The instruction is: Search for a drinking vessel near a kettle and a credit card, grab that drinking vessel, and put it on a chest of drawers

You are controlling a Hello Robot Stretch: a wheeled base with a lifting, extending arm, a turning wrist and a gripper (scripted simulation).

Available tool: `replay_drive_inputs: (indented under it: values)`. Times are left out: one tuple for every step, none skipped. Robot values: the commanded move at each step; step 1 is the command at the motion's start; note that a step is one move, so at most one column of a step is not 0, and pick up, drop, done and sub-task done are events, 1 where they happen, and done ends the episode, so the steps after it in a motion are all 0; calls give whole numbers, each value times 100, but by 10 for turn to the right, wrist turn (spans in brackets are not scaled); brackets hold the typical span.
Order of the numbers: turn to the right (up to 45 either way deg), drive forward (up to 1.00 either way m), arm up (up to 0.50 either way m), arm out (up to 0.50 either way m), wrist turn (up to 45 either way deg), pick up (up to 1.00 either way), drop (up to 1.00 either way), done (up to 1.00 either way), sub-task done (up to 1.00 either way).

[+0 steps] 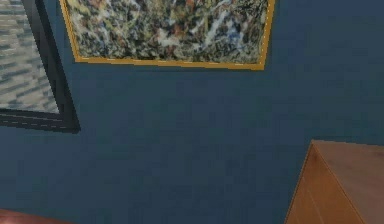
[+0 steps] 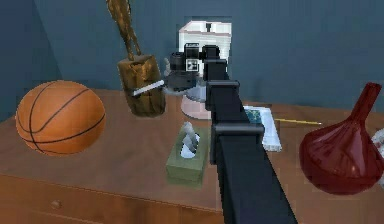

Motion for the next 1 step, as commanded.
replay_drive_inputs:
  values:
    - [0, 0, 0, 0, 300, 0, 0, 0, 0]
